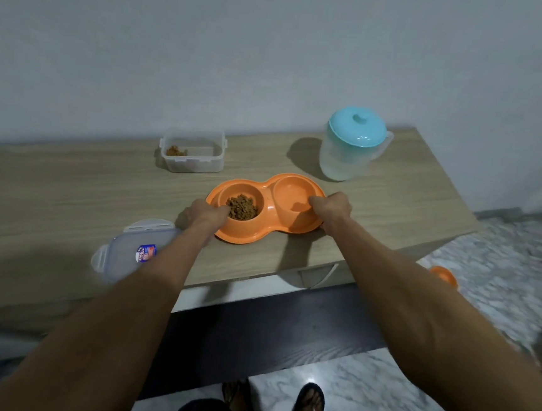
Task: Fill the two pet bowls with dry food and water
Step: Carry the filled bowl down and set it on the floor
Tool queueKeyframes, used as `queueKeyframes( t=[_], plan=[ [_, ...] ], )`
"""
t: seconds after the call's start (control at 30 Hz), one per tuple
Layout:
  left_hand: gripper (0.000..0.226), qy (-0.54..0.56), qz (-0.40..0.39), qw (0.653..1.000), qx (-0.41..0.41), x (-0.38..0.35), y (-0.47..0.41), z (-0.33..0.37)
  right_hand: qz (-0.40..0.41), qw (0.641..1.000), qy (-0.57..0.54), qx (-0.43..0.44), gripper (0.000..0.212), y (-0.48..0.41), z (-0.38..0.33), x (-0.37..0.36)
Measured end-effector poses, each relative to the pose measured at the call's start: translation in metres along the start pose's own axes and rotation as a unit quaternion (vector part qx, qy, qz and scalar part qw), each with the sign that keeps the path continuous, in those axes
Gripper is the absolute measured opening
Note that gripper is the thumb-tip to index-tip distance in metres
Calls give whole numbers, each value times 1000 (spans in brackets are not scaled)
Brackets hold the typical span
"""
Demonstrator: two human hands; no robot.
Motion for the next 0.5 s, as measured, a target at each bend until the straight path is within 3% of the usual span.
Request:
queueKeyframes(
  t=[0.23, 0.5],
  plan=[
    [44, 2, -2, 999, -37, -34, 50, 18, 29, 999, -31, -17, 52, 8, 43, 50],
    [52, -13, -39, 996, -81, -118, 130, 53, 81, 992, -88, -30, 50, 5, 118, 161]
  ],
)
Point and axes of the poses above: each hand's wrist, its own y-axis away from the middle knuckle, its own x-axis out of the back of the hand, z = x × y, the point moved 2 cm from there along -y, towards the middle knuckle, and after that the axes turned 5 degrees about x, right-handed, at the moved point
